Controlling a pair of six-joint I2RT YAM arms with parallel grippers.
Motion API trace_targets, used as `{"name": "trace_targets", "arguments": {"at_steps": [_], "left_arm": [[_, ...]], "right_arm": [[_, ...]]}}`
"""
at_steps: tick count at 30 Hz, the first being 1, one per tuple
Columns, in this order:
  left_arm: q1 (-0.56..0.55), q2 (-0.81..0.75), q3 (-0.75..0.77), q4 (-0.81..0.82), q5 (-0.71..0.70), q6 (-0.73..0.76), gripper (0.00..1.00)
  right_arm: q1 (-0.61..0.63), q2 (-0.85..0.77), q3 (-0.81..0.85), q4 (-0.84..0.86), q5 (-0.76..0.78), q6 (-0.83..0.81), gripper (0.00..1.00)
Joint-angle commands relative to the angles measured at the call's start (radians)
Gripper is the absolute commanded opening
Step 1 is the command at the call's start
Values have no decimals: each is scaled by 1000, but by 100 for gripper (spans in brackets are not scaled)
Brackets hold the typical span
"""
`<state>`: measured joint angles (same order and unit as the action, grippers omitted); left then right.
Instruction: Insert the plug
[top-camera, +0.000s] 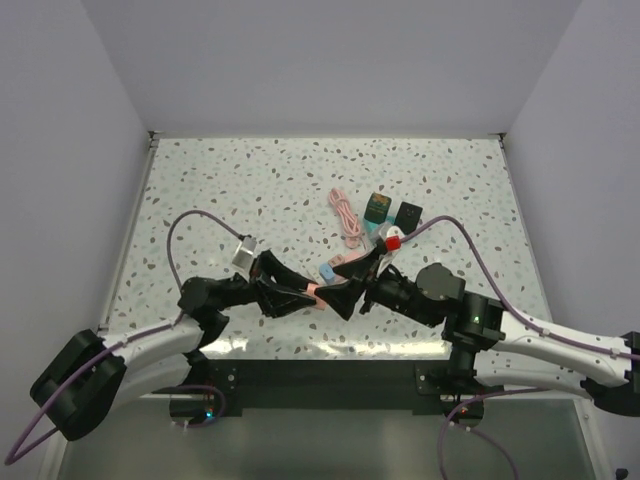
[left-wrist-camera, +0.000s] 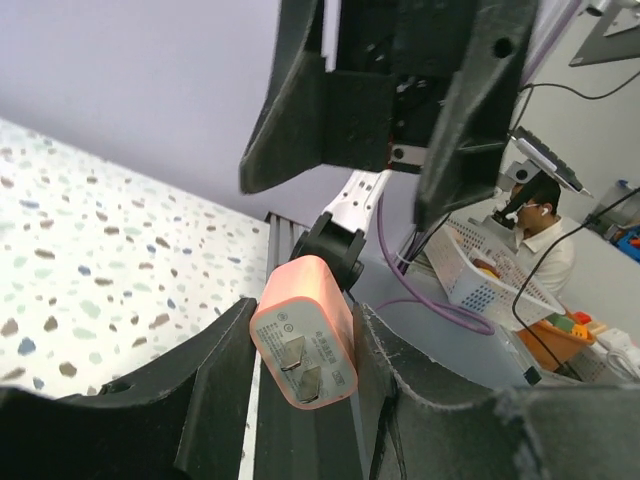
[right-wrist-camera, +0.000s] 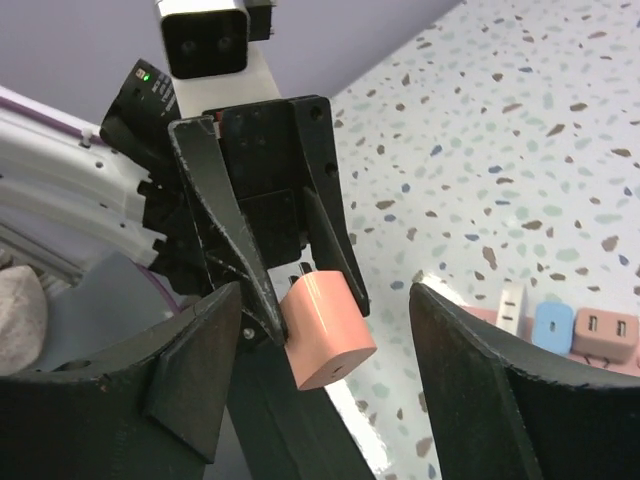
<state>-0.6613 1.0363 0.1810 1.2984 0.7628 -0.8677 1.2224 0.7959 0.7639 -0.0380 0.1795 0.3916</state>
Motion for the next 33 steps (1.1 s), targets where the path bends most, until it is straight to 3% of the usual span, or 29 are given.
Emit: {"name": "trace_targets", "arguments": {"at_steps": [1,6,14,26,31,33], "left_arm": [[6,-90,8,98,-11,53,0],[6,-199,32,25,-39,90,0],[6,-236,44,18,-40,98,0],[6,-240,48,36,-40,93,0],[5,-236,49,45,-40,90,0],[6,-232,51,45,-37,90,0]], "right_arm": [[-4,-7,-35,154,-50,79,69],[-9,-6,-71,263,-126,95,62],[-8,5,-109,383,-253,113,54],[-8,32,-109,395,-310,121,41],[-8,77,-104,414,-336,116,31],[-8,88,-103,423,-345,115,20]]}}
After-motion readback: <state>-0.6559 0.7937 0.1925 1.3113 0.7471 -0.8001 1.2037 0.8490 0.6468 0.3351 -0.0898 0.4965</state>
